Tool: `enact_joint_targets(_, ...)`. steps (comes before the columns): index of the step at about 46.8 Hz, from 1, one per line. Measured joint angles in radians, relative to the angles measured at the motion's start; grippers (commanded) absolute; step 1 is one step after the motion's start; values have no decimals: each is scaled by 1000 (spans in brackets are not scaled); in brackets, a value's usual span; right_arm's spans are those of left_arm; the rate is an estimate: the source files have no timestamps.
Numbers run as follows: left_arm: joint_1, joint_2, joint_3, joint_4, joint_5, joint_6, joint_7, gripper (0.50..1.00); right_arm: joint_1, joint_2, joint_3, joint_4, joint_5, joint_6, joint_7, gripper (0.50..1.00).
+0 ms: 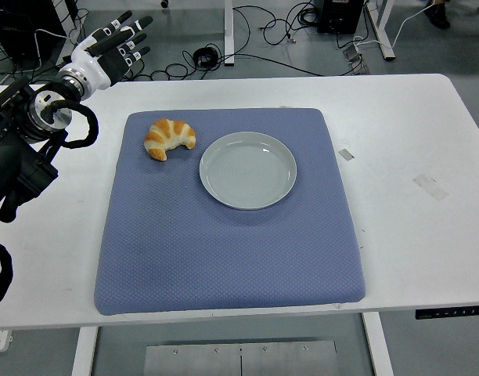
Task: Place the bread on the plate
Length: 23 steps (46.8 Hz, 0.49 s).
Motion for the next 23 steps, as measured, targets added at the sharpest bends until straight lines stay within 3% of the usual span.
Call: enact_joint_targets(23,-9,0,3,0,-1,10,-15,981,0,0,1,0,0,0,0,1000)
